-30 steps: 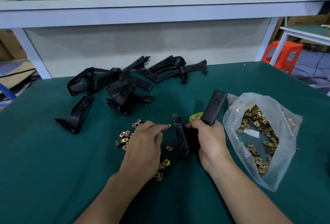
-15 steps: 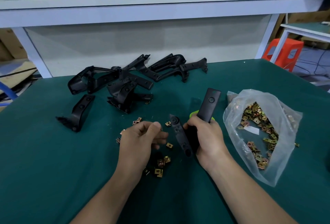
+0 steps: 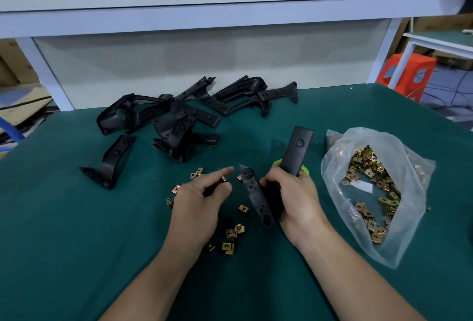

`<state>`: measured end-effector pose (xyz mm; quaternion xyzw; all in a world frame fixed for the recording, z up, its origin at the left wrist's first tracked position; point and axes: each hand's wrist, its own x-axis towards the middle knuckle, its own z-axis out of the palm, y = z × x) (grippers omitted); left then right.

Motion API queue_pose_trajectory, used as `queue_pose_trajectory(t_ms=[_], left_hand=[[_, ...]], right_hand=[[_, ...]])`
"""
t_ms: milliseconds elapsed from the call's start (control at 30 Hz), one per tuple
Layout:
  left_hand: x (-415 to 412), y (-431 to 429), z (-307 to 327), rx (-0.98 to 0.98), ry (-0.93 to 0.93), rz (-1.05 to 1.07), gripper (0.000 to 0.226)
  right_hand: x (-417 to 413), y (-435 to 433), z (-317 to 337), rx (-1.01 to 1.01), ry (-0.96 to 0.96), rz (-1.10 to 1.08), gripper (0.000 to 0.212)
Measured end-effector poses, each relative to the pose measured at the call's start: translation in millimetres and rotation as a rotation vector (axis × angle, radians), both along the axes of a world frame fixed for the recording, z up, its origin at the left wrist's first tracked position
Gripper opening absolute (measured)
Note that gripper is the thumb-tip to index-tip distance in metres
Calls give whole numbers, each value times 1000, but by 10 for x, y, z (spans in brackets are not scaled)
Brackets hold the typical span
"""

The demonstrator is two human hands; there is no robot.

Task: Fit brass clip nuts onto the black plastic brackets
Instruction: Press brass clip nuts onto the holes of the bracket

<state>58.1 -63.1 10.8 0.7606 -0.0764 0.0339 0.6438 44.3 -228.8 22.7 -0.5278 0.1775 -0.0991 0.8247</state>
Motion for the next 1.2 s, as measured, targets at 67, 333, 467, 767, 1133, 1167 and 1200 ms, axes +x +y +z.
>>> queue_pose_trajectory(t_ms=[67,333,467,767,1133,1167,1200], left_hand=[[-9,-2,2,69,-12,-14,37],[-39,14,-13,74,-20,103,22],[-21,14,-23,16,21,119,20],[-77,2,81,-27,66,-69,14],[-130,-71,156,-299,269,-210,28],[-130,-75,159,-311,272,-206,29],[-129,-76,158,-319,273,-197,29]], right_hand=[[2,0,-5,3,4,1,24],[-4,4,1,20,11,25,26],[-9,4,3,12,12,41,26],[-8,1,5,-13,20,45,31],[3,1,-12,9,-6,48,34],[5,3,-14,19,-9,47,35],[6,6,-14,28,-12,48,34]])
